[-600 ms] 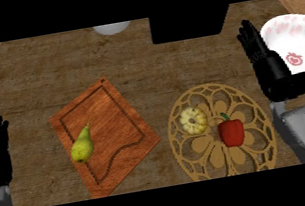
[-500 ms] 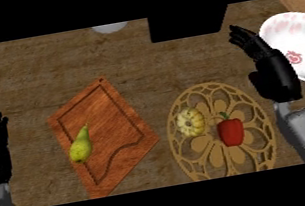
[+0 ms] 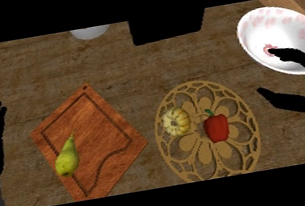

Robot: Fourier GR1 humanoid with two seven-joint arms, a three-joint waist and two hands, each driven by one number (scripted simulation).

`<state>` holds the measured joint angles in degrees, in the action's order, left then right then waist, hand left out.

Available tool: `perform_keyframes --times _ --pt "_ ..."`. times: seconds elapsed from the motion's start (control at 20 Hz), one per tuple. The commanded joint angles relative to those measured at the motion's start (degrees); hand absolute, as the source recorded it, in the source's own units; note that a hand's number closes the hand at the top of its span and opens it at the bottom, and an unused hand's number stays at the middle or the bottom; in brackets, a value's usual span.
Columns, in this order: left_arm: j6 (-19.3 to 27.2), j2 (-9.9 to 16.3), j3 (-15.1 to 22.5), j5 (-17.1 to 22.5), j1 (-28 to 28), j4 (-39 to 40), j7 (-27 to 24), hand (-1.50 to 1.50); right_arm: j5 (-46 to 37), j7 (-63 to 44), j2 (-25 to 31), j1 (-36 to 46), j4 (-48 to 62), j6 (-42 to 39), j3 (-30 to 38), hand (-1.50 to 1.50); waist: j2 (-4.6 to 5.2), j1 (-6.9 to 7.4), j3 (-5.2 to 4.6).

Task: Pick the bell pepper from the placemat and place it in the bowl

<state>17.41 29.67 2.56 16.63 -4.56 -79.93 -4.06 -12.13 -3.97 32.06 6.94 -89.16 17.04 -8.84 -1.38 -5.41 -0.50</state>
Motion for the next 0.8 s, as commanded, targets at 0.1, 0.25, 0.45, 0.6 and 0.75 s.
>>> perform_keyframes --times 0.1,0.25,0.45,0.6,0.75 --pt "-0.54 1.0 1.19 -0.26 -0.71 -2.53 4.29 0.0 -15.69 -9.96 -1.4 -16.91 -16.49 10.68 -8.27 -1.5 0.08 0.34 0.22" --pt "-0.89 1.01 1.97 -0.54 -0.74 -5.13 5.67 0.0 -22.07 -15.58 -0.55 -26.4 -27.11 12.98 -9.8 -1.5 0.42 1.69 0.31" --pt "-1.11 0.26 3.66 -1.34 1.98 -10.74 6.77 0.0 -29.58 -26.24 0.0 -34.06 -39.33 11.21 -9.62 -1.5 0.77 4.0 0.4" --pt "-3.2 0.7 2.2 -1.08 0.91 -9.87 6.83 0.0 -33.23 -36.28 -0.07 -27.26 -43.62 2.24 -8.37 -1.5 1.22 5.43 0.4" --pt "-1.89 0.21 2.72 -2.77 -3.17 -9.37 10.89 0.0 -33.69 -44.74 0.99 -22.48 -50.24 -6.92 -7.8 -1.5 1.3 5.46 0.42"
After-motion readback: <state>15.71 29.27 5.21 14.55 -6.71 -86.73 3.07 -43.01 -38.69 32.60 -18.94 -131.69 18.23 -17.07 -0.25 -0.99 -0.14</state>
